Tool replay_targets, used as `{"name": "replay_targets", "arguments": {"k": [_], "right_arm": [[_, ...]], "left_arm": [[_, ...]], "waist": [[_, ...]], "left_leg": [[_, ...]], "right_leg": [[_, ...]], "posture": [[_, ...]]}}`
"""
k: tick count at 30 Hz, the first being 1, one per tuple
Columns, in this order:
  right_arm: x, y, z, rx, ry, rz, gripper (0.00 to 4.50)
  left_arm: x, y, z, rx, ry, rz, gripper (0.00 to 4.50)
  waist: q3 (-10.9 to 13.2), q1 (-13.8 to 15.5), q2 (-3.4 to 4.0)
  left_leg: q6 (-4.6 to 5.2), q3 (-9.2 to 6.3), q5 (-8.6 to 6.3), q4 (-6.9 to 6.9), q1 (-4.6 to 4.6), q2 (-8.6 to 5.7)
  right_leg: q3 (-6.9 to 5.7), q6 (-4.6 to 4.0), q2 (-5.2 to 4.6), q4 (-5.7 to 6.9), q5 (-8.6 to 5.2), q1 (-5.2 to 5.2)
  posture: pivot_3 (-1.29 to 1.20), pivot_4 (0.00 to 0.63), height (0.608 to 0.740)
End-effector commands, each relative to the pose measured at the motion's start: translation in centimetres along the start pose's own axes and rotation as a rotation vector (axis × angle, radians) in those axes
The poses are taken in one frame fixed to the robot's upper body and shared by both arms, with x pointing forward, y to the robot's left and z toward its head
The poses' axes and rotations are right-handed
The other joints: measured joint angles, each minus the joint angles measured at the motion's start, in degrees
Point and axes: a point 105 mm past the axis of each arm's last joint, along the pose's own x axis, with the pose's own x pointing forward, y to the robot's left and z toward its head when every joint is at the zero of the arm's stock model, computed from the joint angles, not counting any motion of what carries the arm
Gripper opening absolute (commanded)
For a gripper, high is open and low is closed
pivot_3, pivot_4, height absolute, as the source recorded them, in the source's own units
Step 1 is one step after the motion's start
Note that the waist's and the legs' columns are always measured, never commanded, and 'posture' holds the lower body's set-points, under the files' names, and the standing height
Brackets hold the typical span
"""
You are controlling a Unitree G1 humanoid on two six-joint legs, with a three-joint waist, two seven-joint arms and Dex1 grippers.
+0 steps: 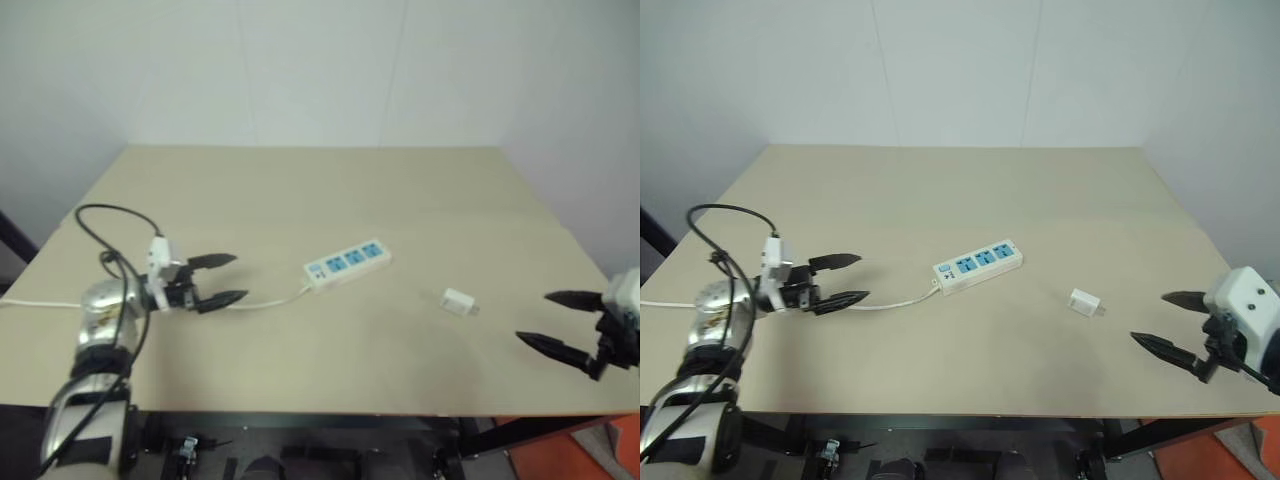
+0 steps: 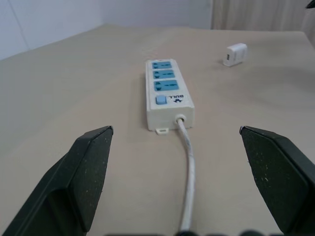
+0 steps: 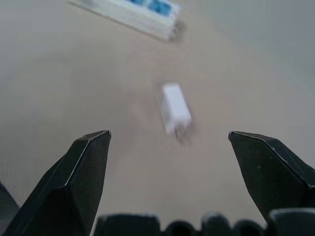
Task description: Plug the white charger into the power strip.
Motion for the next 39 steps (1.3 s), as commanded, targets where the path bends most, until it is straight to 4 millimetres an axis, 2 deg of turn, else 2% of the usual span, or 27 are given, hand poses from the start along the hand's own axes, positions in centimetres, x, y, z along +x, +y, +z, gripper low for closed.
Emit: {"name": "replay_targets", "arguments": {"k": [1, 6, 14, 25, 35, 39], "right_arm": [[1.7, 1.5, 2.4, -0.037, -0.063, 0.035, 4.50], [4.1, 3.1, 4.4, -0.052, -0.142, 0.049, 4.50], [6.0, 4.0, 5.7, -0.021, -0.200, 0.003, 4.50], [6.5, 4.8, 5.9, 0.007, -0.198, -0.026, 4.50], [7.6, 5.6, 6.2, 0.021, -0.203, 0.003, 4.50], [7.7, 5.7, 6.1, 0.025, -0.198, 0.007, 4.50]], "left_arm": [[2.6, 0.7, 0.2, 0.005, -0.040, 0.025, 4.49], [6.3, 0.2, -0.2, -0.030, -0.046, -0.008, 4.49], [9.9, -0.4, -1.1, -0.023, 0.020, 0.006, 4.49], [12.3, -1.2, -4.0, -0.007, 0.225, 0.043, 4.49], [12.9, -1.9, -4.9, -0.070, 0.254, 0.037, 4.49], [13.0, -1.8, -4.8, -0.097, 0.237, 0.049, 3.59]], "waist": [[0.0, 0.1, -0.09], [0.1, -0.1, -0.22], [0.1, 0.2, -0.25], [0.1, 0.2, -0.26], [0.1, 0.9, -0.25], [0.1, 1.3, -0.24]], "left_leg": [[0.00, -0.01, 0.00, 0.00, 0.00, 0.00], [0.00, -0.03, 0.00, 0.00, -0.04, -0.02], [0.00, -0.06, 0.00, 0.01, -0.05, -0.03], [0.00, -0.09, 0.00, 0.01, -0.06, -0.06], [0.00, -0.09, 0.00, 0.01, -0.01, -0.08], [0.00, -0.09, 0.00, 0.02, 0.00, -0.09]], "right_leg": [[0.00, 0.00, 0.00, -0.01, 0.01, 0.00], [-0.01, 0.00, 0.00, -0.02, 0.02, -0.03], [-0.01, 0.00, -0.01, 0.00, 0.03, -0.03], [-0.01, -0.04, -0.01, 0.01, 0.06, -0.04], [-0.01, 0.02, -0.01, 0.03, 0.03, 0.02], [-0.01, 0.04, -0.02, 0.02, 0.04, 0.02]], "posture": [[0.00, 0.150, 0.740], [0.00, 0.150, 0.740], [0.00, 0.150, 0.740], [0.00, 0.150, 0.740], [0.00, 0.150, 0.740], [0.00, 0.150, 0.740]]}}
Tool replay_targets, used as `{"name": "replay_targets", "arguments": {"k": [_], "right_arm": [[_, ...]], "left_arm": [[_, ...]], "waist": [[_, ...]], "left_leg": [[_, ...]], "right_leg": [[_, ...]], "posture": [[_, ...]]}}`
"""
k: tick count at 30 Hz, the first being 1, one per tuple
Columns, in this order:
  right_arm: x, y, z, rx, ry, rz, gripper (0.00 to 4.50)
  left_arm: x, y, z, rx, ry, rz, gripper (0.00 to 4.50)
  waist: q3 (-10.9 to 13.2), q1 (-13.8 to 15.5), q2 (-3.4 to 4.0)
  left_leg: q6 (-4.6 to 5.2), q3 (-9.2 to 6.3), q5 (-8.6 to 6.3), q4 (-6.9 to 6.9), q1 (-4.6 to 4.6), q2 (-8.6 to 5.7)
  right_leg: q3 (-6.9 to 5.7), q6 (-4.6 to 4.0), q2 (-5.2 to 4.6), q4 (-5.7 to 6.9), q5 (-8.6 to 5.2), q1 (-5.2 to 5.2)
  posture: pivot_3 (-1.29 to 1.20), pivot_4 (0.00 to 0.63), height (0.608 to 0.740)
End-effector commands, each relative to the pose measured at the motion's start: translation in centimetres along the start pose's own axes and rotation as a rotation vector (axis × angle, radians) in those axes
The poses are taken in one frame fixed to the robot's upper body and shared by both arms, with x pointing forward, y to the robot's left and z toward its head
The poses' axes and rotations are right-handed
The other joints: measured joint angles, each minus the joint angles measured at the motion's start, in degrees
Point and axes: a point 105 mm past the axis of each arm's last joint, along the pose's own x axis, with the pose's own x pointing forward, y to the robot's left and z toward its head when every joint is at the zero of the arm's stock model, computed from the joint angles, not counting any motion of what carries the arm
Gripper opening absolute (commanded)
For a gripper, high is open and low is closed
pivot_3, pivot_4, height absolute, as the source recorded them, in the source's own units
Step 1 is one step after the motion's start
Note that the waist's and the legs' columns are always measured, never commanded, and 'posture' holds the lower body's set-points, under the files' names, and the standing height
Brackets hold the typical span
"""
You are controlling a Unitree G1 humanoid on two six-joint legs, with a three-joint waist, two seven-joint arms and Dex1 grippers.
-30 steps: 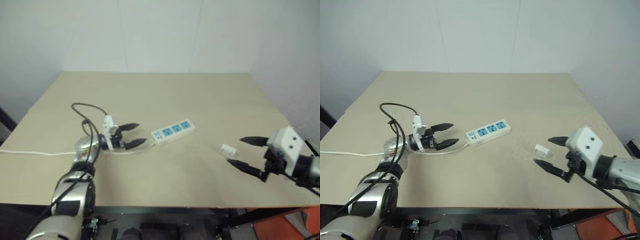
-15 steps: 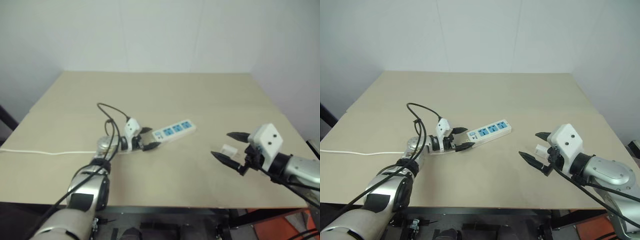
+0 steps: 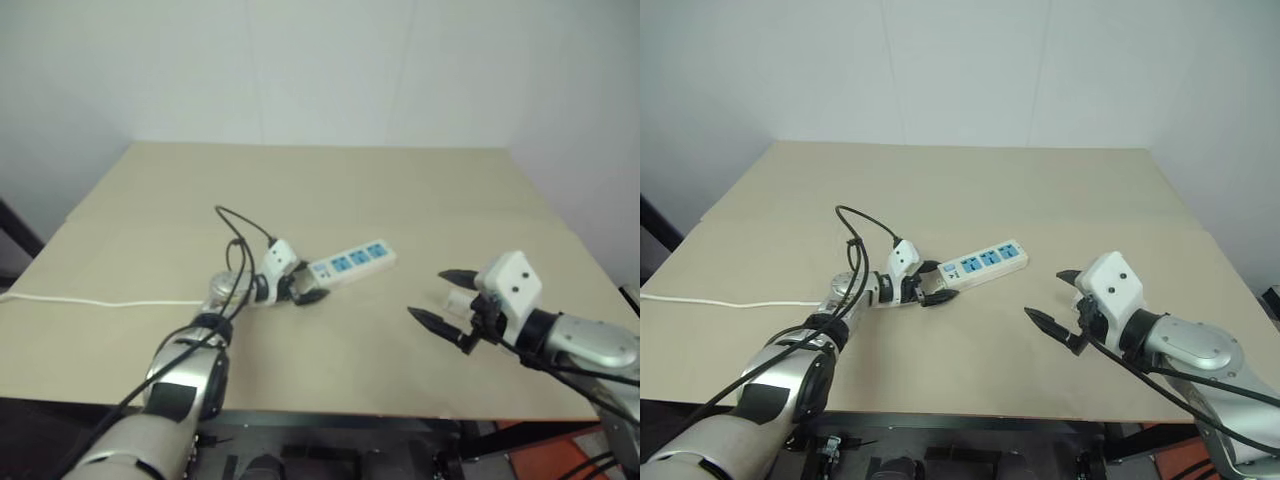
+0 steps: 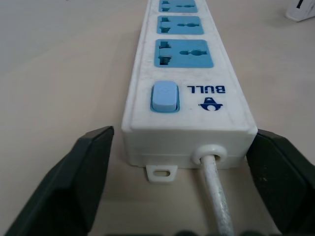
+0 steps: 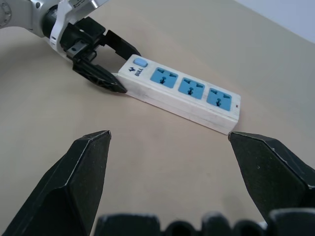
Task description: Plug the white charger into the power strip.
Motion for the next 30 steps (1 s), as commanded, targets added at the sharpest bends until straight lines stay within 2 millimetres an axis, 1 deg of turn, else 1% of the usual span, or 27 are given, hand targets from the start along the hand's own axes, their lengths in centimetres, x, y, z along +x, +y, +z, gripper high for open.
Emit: {"name": "replay_targets", "arguments": {"k": [1, 5, 8, 11, 14, 20, 23, 26, 28, 30], "right_arm": [[-0.1, 0.1, 1.0, -0.025, -0.030, -0.005, 4.50], [0.0, 0.2, 0.8, -0.020, -0.021, 0.002, 4.50], [0.1, 0.3, 0.6, -0.017, -0.015, 0.006, 4.50], [0.1, 0.5, 0.4, -0.007, -0.012, 0.010, 4.50], [0.4, 0.9, -0.1, 0.013, -0.011, 0.020, 4.50], [1.2, 1.4, -0.4, 0.034, -0.018, 0.046, 4.50], [1.6, 1.4, -0.5, 0.042, -0.021, 0.061, 4.50], [1.8, 1.5, -0.4, 0.045, -0.027, 0.075, 4.50], [1.8, 1.4, -0.3, 0.045, -0.027, 0.084, 4.50], [1.8, 1.3, -0.4, 0.044, -0.023, 0.086, 4.50]], "left_arm": [[0.2, -0.2, -0.3, -0.034, 0.007, -0.003, 3.27], [-0.3, -0.6, -0.4, -0.016, 0.013, -0.060, 3.24], [-1.1, -0.3, 0.1, 0.001, -0.014, -0.083, 3.24], [-2.7, 0.2, 0.6, 0.032, -0.036, -0.114, 3.24], [-5.0, 0.8, 0.7, 0.065, -0.065, -0.123, 3.24], [-9.5, 0.2, 0.1, 0.100, -0.091, -0.210, 3.24], [-10.5, -0.6, -0.4, 0.053, -0.113, -0.247, 3.24], [-10.6, -1.4, -0.7, 0.023, -0.137, -0.270, 3.24], [-10.4, -1.8, -0.6, 0.044, -0.163, -0.283, 3.95], [-10.1, -2.2, -0.5, 0.057, -0.173, -0.295, 4.46]], "waist": [[0.0, 0.1, 0.00], [0.0, 0.1, 0.00], [0.0, 0.0, 0.00], [0.0, -0.2, 0.00], [0.0, -0.8, 0.00], [0.0, -1.3, 0.00], [0.0, -1.3, 0.00], [0.0, -1.2, -0.01], [0.0, -1.1, -0.01], [0.0, -1.0, -0.01]], "left_leg": [[0.00, 0.00, 0.00, 0.00, 0.00, 0.00], [0.00, 0.00, 0.00, 0.00, 0.00, 0.00], [0.00, 0.00, 0.00, 0.00, -0.01, 0.00], [0.00, 0.00, 0.00, -0.01, -0.02, 0.01], [0.00, 0.00, 0.00, -0.05, -0.02, 0.04], [0.00, 0.00, 0.00, -0.05, -0.03, 0.06], [0.00, -0.01, 0.00, -0.05, -0.03, 0.07], [0.00, -0.01, 0.00, -0.04, -0.03, 0.07], [0.00, -0.02, 0.00, -0.03, -0.04, 0.07], [0.00, -0.02, 0.00, -0.03, -0.06, 0.07]], "right_leg": [[0.00, 0.00, 0.00, 0.00, 0.00, 0.00], [0.00, 0.00, 0.00, 0.00, 0.00, 0.00], [0.00, -0.01, 0.00, -0.02, 0.01, -0.01], [0.00, -0.04, 0.01, -0.02, 0.02, -0.04], [0.00, -0.09, 0.03, -0.01, 0.04, -0.07], [-0.01, -0.24, 0.02, 0.00, 0.13, -0.08], [-0.01, -0.32, 0.02, 0.01, 0.17, -0.09], [-0.02, -0.32, 0.02, 0.02, 0.17, -0.09], [-0.04, -0.31, 0.02, 0.01, 0.16, -0.08], [-0.04, -0.31, 0.01, -0.02, 0.16, -0.08]], "posture": [[0.00, 0.150, 0.740], [0.00, 0.150, 0.740], [0.00, 0.150, 0.740], [0.00, 0.150, 0.740], [0.00, 0.150, 0.740], [0.00, 0.150, 0.740], [0.00, 0.150, 0.740], [0.00, 0.150, 0.740], [0.00, 0.150, 0.740], [0.00, 0.150, 0.740]]}}
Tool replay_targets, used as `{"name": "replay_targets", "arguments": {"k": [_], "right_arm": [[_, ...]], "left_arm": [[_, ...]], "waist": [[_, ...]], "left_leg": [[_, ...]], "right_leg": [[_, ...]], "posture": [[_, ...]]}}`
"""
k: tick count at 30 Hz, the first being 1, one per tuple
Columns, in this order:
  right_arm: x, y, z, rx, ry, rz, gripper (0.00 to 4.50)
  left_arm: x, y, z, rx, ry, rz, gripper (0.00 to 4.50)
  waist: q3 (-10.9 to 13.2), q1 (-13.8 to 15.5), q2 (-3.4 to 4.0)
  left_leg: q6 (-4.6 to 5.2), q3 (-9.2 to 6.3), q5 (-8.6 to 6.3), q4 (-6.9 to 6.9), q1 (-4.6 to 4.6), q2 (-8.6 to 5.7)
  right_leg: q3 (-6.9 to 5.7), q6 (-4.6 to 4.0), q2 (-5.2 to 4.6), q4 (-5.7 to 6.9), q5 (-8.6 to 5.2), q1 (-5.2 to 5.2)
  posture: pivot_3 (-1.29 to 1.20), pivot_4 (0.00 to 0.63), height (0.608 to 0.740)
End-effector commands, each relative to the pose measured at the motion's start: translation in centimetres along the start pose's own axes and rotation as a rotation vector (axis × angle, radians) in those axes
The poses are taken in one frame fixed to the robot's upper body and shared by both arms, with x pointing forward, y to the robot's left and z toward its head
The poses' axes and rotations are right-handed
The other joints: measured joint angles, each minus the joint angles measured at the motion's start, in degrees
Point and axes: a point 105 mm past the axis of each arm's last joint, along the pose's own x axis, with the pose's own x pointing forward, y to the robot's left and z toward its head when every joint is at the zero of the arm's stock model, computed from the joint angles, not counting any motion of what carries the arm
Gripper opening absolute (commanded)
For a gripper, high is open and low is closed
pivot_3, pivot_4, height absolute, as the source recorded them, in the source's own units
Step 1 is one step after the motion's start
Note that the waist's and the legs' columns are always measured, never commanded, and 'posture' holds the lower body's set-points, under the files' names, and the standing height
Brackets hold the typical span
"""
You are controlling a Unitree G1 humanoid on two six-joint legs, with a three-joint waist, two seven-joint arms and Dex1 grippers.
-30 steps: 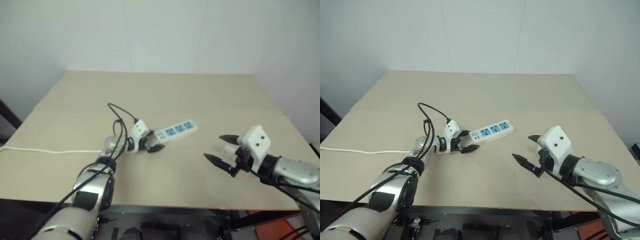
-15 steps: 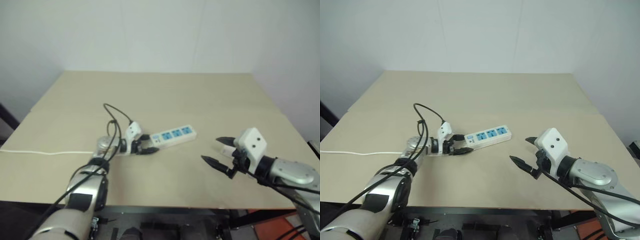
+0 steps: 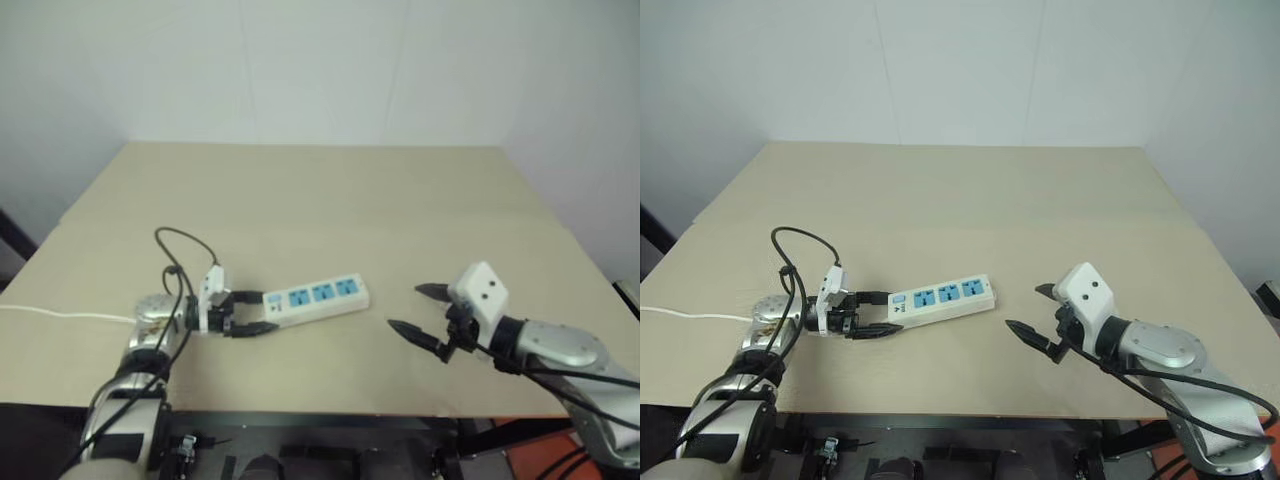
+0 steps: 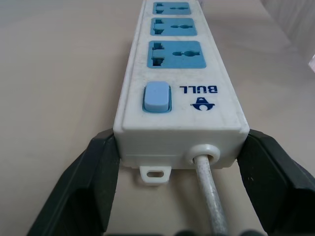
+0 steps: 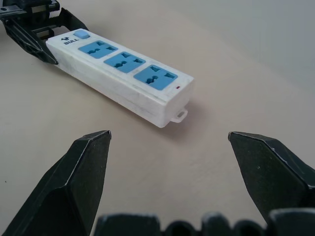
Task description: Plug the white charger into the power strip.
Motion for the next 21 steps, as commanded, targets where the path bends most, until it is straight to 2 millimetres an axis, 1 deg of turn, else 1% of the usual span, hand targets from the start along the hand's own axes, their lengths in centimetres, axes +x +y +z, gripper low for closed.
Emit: {"name": "replay_targets", "arguments": {"k": [1, 7, 11, 15, 17, 19, 21], "right_arm": [[-0.3, -0.3, 1.1, -0.041, -0.036, -0.002, 4.50], [-0.4, -0.4, 1.0, -0.039, -0.032, -0.010, 4.50], [-0.6, -0.4, 0.9, -0.035, -0.028, -0.020, 4.50], [-0.7, -0.5, 0.8, -0.032, -0.028, -0.031, 4.50], [-0.7, -0.5, 0.9, -0.034, -0.029, -0.034, 4.50], [-0.6, -0.5, 1.0, -0.039, -0.028, -0.037, 4.50], [-0.7, -0.5, 1.1, -0.042, -0.027, -0.038, 4.50]], "left_arm": [[0.6, 0.0, 1.7, 0.080, -0.054, -0.021, 4.46], [0.9, 0.0, 1.5, 0.109, -0.053, -0.021, 4.46], [0.4, 0.5, 1.9, 0.107, -0.101, 0.008, 4.46], [0.1, 0.8, 1.5, 0.093, -0.081, 0.005, 4.46], [0.3, 0.7, 0.6, 0.108, -0.017, 0.000, 4.46], [0.5, 0.7, 0.2, 0.094, -0.014, -0.002, 4.46], [0.8, 0.7, 0.4, 0.081, -0.037, -0.005, 4.46]], "waist": [[0.0, 0.0, 0.00], [0.0, -0.4, 0.00], [0.0, -0.3, -0.01], [0.0, -0.3, -0.01], [0.0, -0.3, -0.01], [0.0, -0.4, -0.01], [0.0, -0.4, -0.01]], "left_leg": [[0.00, 0.00, 0.00, 0.00, 0.00, -0.01], [0.00, 0.00, 0.00, 0.00, 0.03, 0.00], [0.00, 0.00, 0.00, 0.00, 0.02, 0.00], [0.00, 0.00, 0.00, 0.00, 0.02, 0.00], [0.00, 0.00, 0.00, 0.00, 0.02, 0.00], [0.00, 0.00, 0.00, 0.00, 0.02, 0.00], [0.00, 0.00, 0.00, -0.01, 0.02, 0.00]], "right_leg": [[0.00, 0.00, -0.01, 0.00, 0.00, 0.00], [0.01, 0.00, 0.01, 0.01, 0.00, 0.00], [0.00, 0.00, 0.01, 0.01, 0.00, 0.00], [0.00, 0.04, 0.01, 0.01, -0.02, 0.00], [0.00, 0.05, 0.01, 0.01, -0.03, 0.00], [0.00, 0.03, 0.01, 0.00, -0.02, 0.00], [0.00, 0.03, 0.01, 0.00, -0.02, 0.00]], "posture": [[0.00, 0.150, 0.740], [0.00, 0.150, 0.740], [0.00, 0.150, 0.740], [0.00, 0.150, 0.740], [0.00, 0.150, 0.740], [0.00, 0.150, 0.740], [0.00, 0.150, 0.740]]}}
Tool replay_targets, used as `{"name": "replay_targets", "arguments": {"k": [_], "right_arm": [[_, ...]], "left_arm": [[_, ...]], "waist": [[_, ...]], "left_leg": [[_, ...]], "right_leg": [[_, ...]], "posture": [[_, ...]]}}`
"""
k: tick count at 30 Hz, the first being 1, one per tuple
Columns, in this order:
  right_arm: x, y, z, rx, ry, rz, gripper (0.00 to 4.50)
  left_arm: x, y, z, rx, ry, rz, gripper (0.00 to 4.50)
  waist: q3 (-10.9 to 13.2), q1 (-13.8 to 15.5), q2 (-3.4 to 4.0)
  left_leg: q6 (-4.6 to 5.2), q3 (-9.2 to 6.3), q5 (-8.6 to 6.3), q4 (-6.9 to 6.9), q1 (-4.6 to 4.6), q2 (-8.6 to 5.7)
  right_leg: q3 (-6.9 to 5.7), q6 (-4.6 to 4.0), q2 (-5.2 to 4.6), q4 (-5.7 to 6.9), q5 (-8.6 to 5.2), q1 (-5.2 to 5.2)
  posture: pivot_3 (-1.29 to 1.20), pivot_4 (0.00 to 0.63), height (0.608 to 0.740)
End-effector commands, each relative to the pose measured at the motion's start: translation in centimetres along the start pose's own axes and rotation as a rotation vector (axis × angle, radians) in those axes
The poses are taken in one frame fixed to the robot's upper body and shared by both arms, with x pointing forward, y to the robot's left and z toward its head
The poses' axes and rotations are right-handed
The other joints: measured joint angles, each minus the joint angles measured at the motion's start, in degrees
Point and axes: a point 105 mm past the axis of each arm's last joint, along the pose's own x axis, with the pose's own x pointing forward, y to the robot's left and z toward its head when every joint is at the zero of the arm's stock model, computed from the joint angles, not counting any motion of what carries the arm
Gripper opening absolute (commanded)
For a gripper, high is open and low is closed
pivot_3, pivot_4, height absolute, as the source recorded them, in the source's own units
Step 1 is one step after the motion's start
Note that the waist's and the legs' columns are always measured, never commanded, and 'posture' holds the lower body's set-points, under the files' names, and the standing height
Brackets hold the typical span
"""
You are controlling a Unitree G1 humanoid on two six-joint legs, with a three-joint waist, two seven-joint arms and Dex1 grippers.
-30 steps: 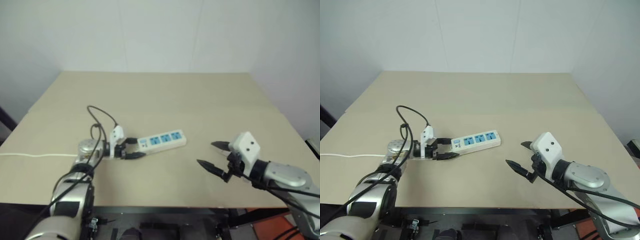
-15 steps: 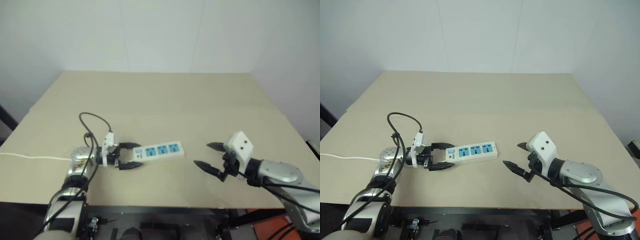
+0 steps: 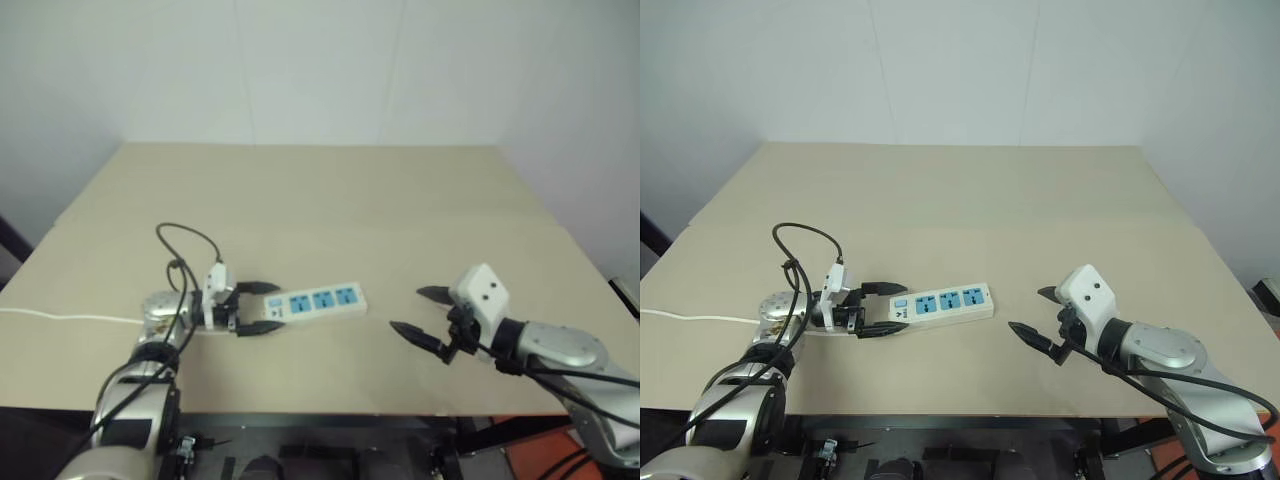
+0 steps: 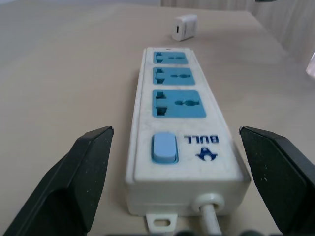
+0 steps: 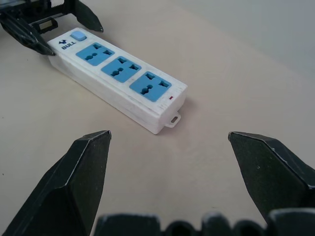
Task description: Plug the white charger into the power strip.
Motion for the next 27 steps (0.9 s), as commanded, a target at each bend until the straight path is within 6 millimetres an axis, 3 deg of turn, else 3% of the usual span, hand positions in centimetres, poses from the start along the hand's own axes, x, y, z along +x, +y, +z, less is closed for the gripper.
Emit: {"name": "replay_targets", "arguments": {"k": [1, 12, 15, 17, 23, 27], "right_arm": [[-0.6, -0.2, 1.5, -0.055, -0.038, -0.025, 4.50], [-1.1, -0.4, 1.5, -0.054, -0.030, -0.046, 4.50], [-1.0, -0.3, 1.6, -0.054, -0.036, -0.047, 4.50], [-1.0, -0.4, 1.6, -0.057, -0.034, -0.049, 4.50], [-0.9, -1.1, 1.8, -0.059, 0.011, -0.075, 4.50], [-0.4, -2.6, 2.5, -0.066, 0.152, -0.055, 4.50]], "left_arm": [[0.4, 0.3, 0.6, 0.021, -0.020, -0.005, 4.46], [1.2, 0.1, -0.2, -0.009, -0.028, 0.009, 4.46], [1.3, 0.1, -0.2, 0.002, -0.020, 0.010, 3.89], [1.3, 0.0, -0.2, 0.014, -0.005, 0.002, 3.25], [1.5, 0.1, -0.3, 0.050, 0.046, -0.017, 3.26], [2.0, -0.2, 0.2, 0.049, 0.036, -0.072, 3.26]], "waist": [[0.0, 0.0, 0.00], [0.0, 0.1, 0.00], [0.0, 0.1, 0.00], [0.0, 0.2, 0.00], [0.0, 0.3, 0.00], [0.0, 0.2, 0.00]], "left_leg": [[0.00, 0.00, 0.00, 0.00, 0.00, 0.00], [0.00, 0.00, 0.00, 0.01, 0.01, 0.00], [0.00, 0.00, 0.00, 0.00, 0.02, 0.00], [0.00, 0.00, 0.00, 0.00, 0.02, -0.01], [0.00, 0.00, 0.00, 0.01, 0.02, -0.01], [0.00, 0.00, 0.00, 0.04, 0.02, -0.01]], "right_leg": [[0.00, 0.00, 0.00, 0.00, 0.00, 0.00], [0.00, 0.05, 0.00, 0.02, -0.02, 0.02], [0.00, 0.07, 0.00, 0.02, -0.04, 0.03], [0.00, 0.07, -0.01, 0.01, -0.04, 0.03], [0.00, 0.07, -0.01, 0.02, -0.04, 0.04], [0.01, 0.07, -0.02, 0.03, -0.02, 0.02]], "posture": [[0.00, 0.150, 0.740], [0.00, 0.150, 0.740], [0.00, 0.150, 0.740], [0.00, 0.150, 0.740], [0.00, 0.150, 0.740], [0.00, 0.150, 0.740]]}}
